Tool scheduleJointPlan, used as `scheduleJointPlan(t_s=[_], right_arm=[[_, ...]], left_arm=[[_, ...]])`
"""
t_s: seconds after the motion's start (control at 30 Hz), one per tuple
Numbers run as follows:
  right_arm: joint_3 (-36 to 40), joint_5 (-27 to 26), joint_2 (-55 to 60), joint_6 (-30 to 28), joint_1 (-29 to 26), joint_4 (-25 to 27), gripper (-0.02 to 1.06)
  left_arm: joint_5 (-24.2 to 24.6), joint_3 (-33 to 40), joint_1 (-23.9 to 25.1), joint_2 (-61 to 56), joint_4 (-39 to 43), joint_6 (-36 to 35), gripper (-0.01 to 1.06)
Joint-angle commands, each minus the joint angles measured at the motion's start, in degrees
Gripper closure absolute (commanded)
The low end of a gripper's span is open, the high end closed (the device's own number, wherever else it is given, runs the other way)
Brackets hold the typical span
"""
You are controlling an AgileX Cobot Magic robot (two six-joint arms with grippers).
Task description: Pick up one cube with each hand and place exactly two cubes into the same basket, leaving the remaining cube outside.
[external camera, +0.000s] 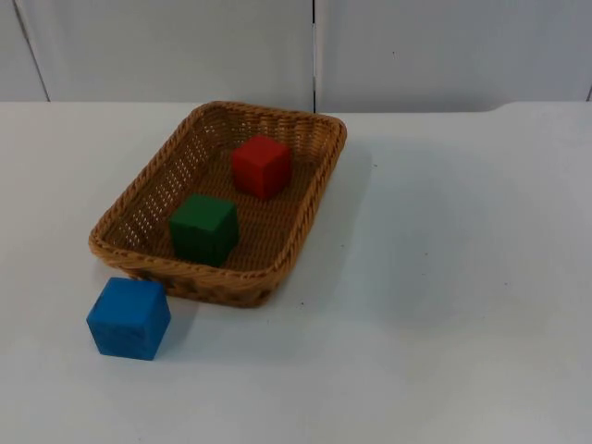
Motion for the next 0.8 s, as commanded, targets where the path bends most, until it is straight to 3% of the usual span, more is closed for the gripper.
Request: scheduleJointPlan(t_s=[0.0,0.2,0.43,0.77], right_arm=[[5.3,-4.6,-4.6,-0.3,-0.1,0.5,0.28],[12.1,-6.4,-11.2,-0.3,-0.1,0.5,0.28],[19.7,-9.6,-20.7,-0.3,-0.1,0.3,0.28],[23.6,-6.3,-32.0,1.4,-0.1,-0.3,0.28]], left_arm=[[-3.1,6.5,0.1,-3.6,-0.7,0.5,0.11],[-3.3,12.8,0.1,-10.2,-0.7,0.5,0.11],[-2.5,14.6,0.1,-19.1,-0.9,-1.8,0.11],[1.8,15.7,0.1,-27.9,-0.9,-2.1,0.11]])
